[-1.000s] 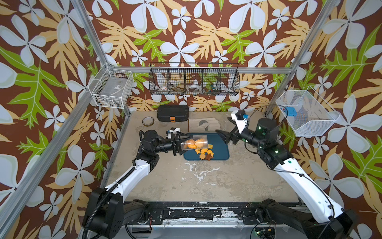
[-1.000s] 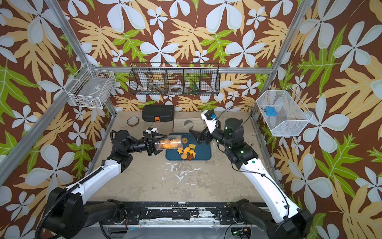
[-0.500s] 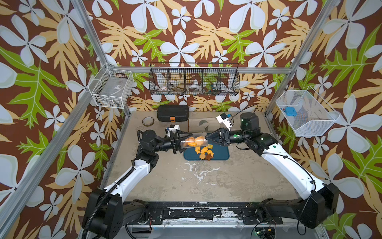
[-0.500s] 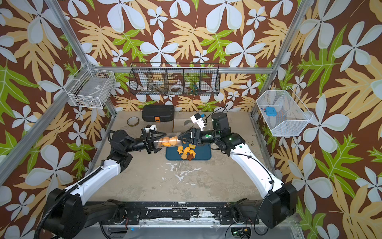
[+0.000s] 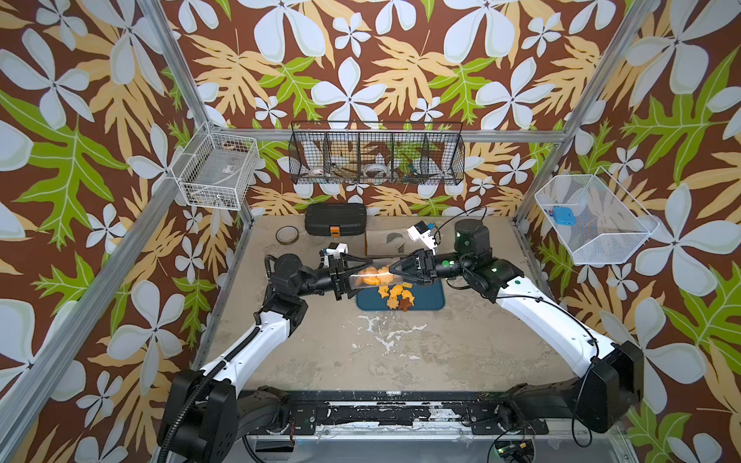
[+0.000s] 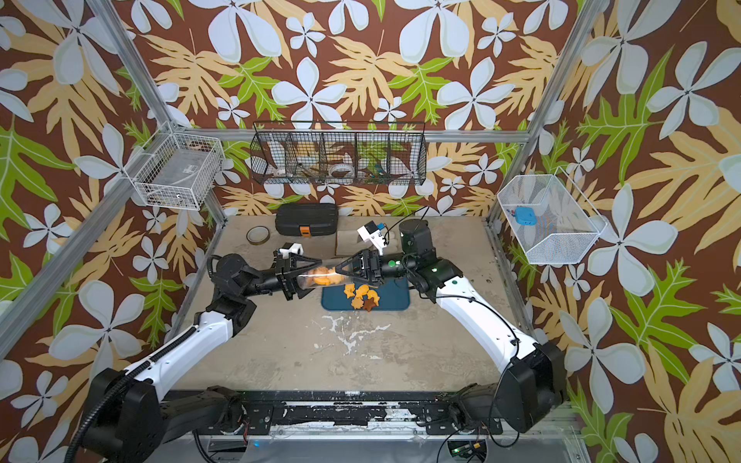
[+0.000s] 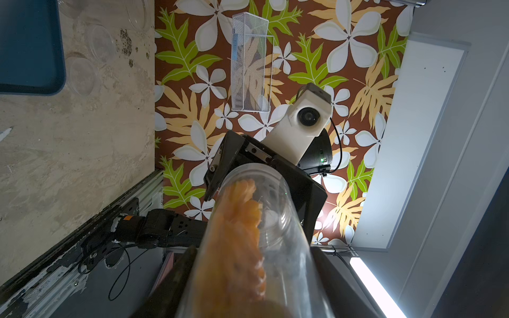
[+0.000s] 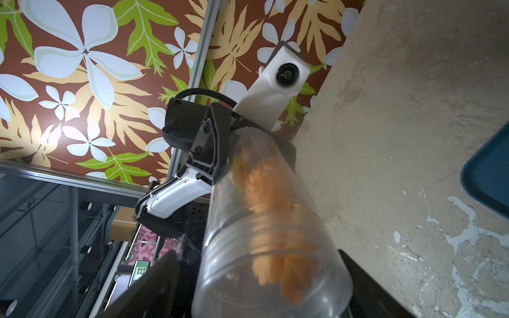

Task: Pour the cookies out of the jar
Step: Unscrew the lid from the jar, then place the lid at the center of the board.

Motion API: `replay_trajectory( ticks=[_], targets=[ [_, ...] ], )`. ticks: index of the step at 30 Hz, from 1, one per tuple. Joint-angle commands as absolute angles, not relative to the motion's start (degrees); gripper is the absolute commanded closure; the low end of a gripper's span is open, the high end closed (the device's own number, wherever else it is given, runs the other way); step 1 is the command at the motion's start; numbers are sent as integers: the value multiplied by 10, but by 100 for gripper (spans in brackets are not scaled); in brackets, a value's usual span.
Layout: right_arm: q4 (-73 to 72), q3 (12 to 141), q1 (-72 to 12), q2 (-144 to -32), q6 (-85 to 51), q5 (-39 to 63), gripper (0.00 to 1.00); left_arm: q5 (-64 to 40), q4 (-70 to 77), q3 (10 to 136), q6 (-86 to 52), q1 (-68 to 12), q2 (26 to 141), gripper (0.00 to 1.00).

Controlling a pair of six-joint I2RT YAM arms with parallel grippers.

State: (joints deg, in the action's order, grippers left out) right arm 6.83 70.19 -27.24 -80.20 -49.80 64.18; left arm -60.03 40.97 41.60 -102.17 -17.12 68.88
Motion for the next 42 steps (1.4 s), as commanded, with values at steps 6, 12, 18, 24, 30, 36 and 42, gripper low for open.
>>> replay_trajectory(
  ticks=[6, 12, 18, 24, 30, 36, 42],
  targets=[
    [37, 688, -268, -793, -502, 668, 33, -597, 440, 417, -1027, -171, 688, 50],
    [-4, 661, -235, -776, -508, 688, 44, -595, 442, 417, -1030, -171, 691, 51],
    [25, 680, -225, -780, -418, 682, 51, -595, 451, 418, -1041, -170, 693, 51],
    [37, 680, -220, -786, -383, 676, 51, -595, 453, 420, -1045, -169, 693, 51],
    [154, 687, -173, -783, -343, 619, 51, -594, 455, 419, -1048, -167, 691, 51],
    [345, 664, -120, -751, -263, 432, 51, -594, 468, 415, -1053, -165, 689, 51],
    [407, 601, -120, -743, -234, 255, 48, -591, 490, 407, -1065, -165, 688, 51]
  ],
)
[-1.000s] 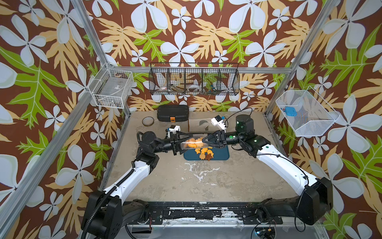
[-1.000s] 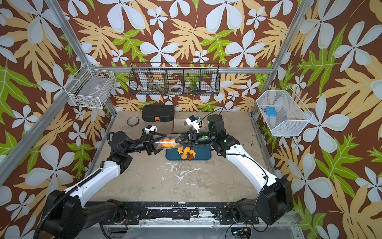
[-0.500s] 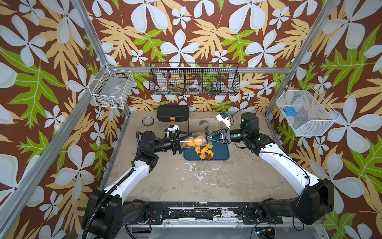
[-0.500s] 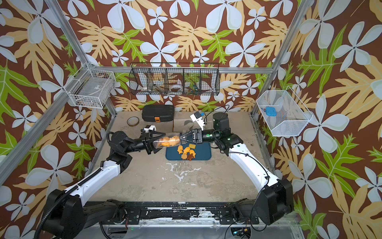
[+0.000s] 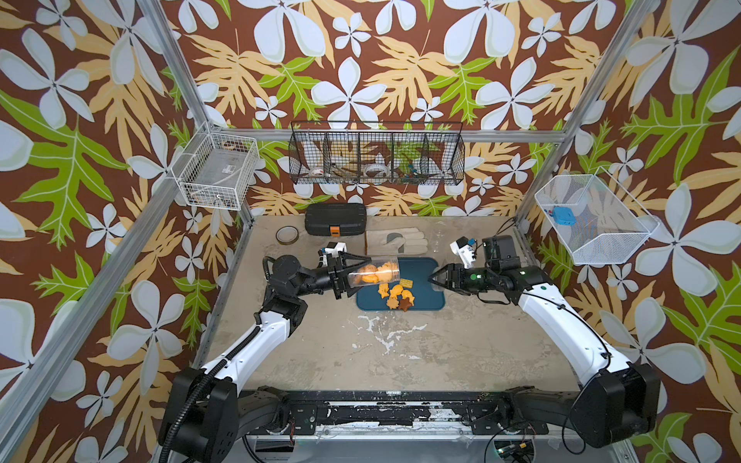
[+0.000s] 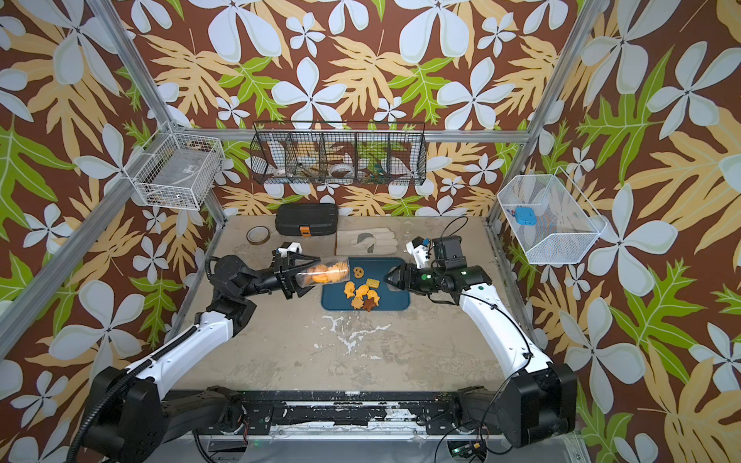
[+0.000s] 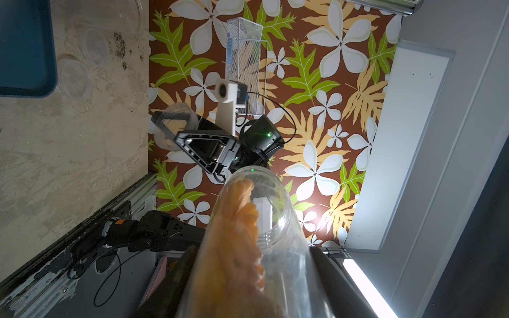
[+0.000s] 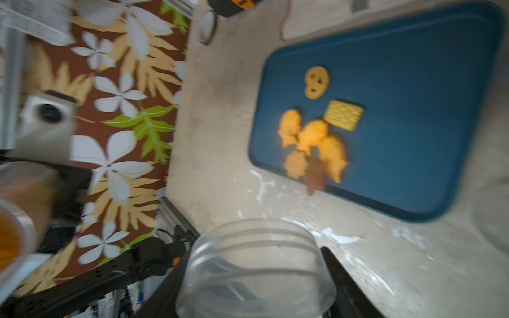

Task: Pour the cookies out of the jar
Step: Place the lid at the center of the board.

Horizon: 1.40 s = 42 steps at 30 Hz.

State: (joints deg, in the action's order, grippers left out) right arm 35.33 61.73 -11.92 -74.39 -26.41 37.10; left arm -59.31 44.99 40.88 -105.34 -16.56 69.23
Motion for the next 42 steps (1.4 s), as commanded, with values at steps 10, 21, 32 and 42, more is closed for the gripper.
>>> replay_trajectory(
  ticks=[10, 21, 32, 42],
  targets=[
    [380, 525, -107, -785, -220, 144, 46, -592, 492, 400, -1067, -165, 681, 51],
    [365, 466, -107, -811, -214, 120, 42, -592, 491, 396, -1068, -166, 678, 51],
    [360, 420, -133, -797, -230, 130, 31, -588, 491, 388, -1067, -165, 674, 51],
    [365, 422, -142, -792, -229, 135, 18, -578, 479, 380, -1056, -165, 669, 51]
  ],
)
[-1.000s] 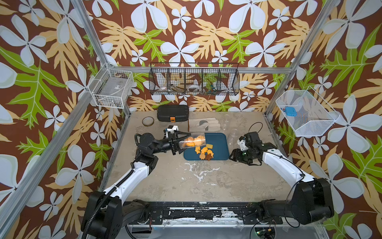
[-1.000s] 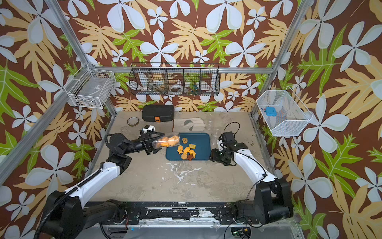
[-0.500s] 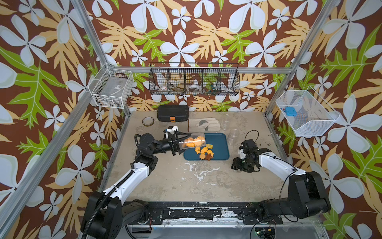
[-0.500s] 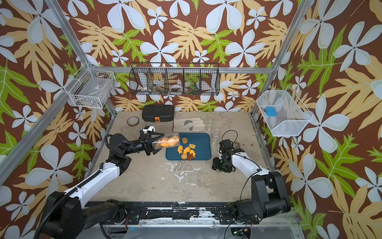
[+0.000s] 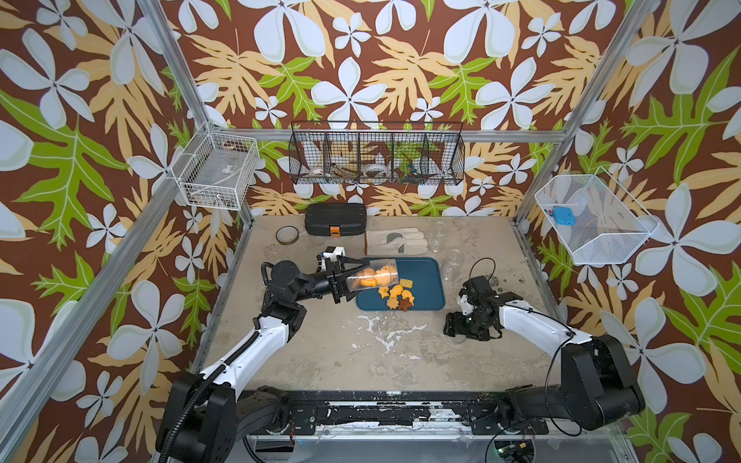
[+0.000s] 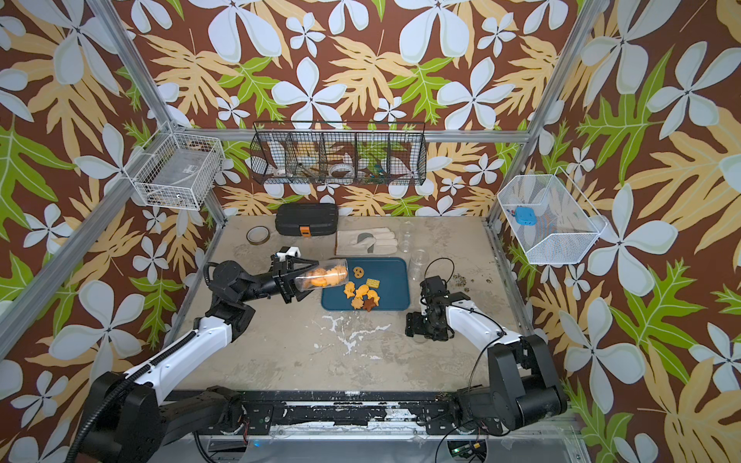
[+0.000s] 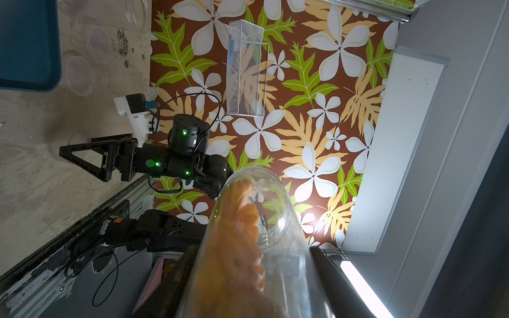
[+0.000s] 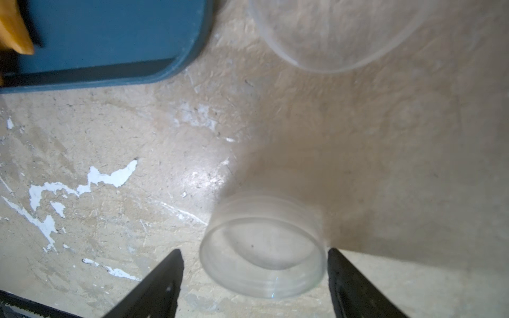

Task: Pour the cookies out of the jar
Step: Place the lid at the center of the board.

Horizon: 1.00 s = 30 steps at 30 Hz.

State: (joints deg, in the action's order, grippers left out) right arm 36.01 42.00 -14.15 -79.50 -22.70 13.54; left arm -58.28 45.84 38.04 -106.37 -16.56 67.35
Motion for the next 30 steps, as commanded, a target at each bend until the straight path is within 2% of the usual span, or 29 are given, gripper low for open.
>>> replay_trajectory(
  ticks=[1, 10, 21, 24, 30],
  targets=[
    [365, 422, -142, -792, -229, 135, 17, -578, 479, 379, -1055, -165, 668, 50],
    [381, 443, -142, -782, -218, 134, 17, -572, 476, 379, -1054, -165, 662, 51],
    [448, 562, -142, -754, -204, 151, 16, -570, 467, 387, -1046, -165, 663, 50],
    [444, 591, -142, -745, -204, 199, 16, -572, 467, 392, -1045, -165, 666, 51],
    [368, 600, -142, -706, -221, 363, 16, -565, 469, 394, -1039, -165, 671, 50]
  ],
)
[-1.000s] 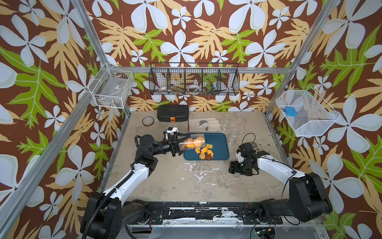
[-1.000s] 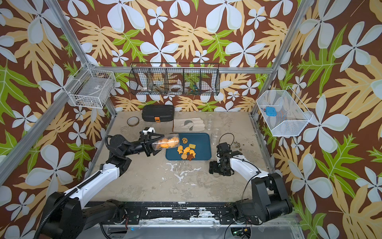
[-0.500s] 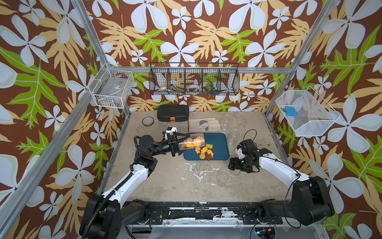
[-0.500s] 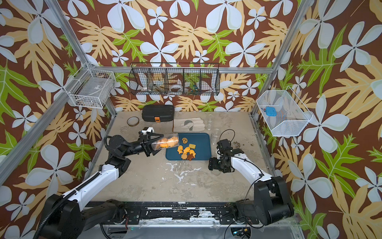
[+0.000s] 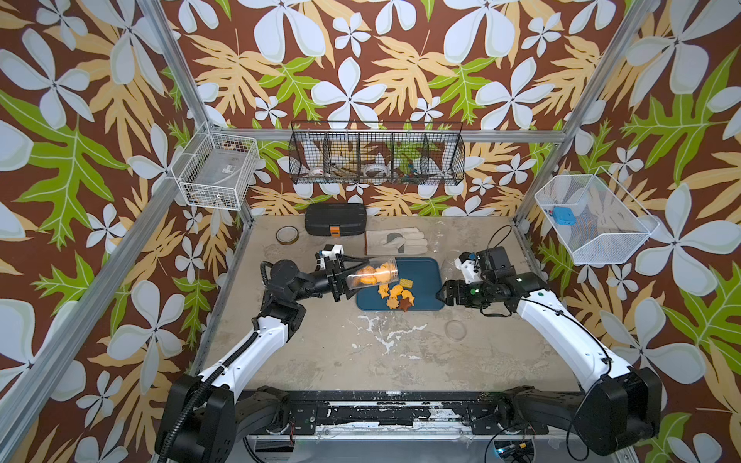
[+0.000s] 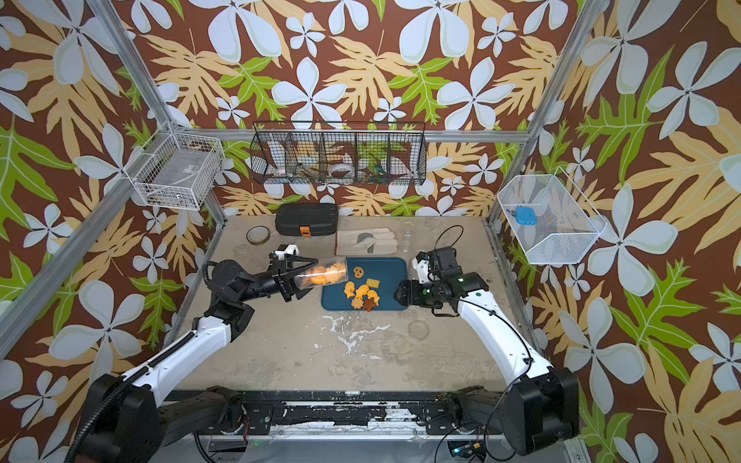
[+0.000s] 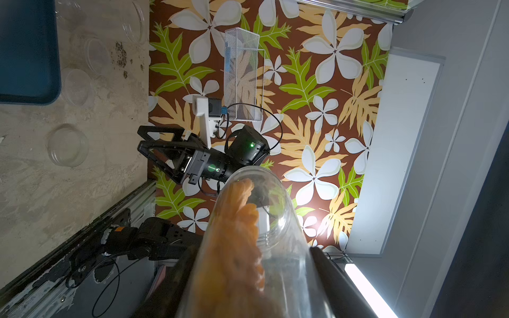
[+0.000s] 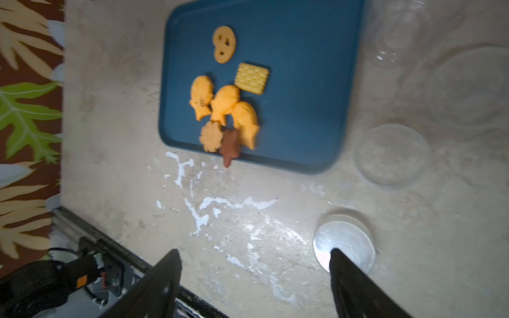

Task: Pour the cookies out of the jar
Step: Pour the cookies in the jar onto the tray.

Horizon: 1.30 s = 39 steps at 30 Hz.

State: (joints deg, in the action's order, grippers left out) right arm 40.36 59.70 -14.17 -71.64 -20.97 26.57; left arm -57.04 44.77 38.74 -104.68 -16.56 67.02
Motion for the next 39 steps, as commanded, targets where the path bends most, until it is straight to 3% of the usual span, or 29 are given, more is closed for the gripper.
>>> replay_trajectory(
  ticks=[1, 13, 20, 39],
  targets=[
    [357, 600, -142, -699, -225, 384, 16, -564, 468, 393, -1037, -166, 673, 50],
    [213, 568, -141, -647, -323, 564, 15, -527, 460, 393, -976, -190, 700, 50],
    [206, 580, -152, -639, -338, 570, 15, -500, 512, 382, -961, -207, 744, 50],
    [249, 565, -146, -650, -316, 518, 15, -526, 872, 350, -1074, -207, 993, 51]
  ],
)
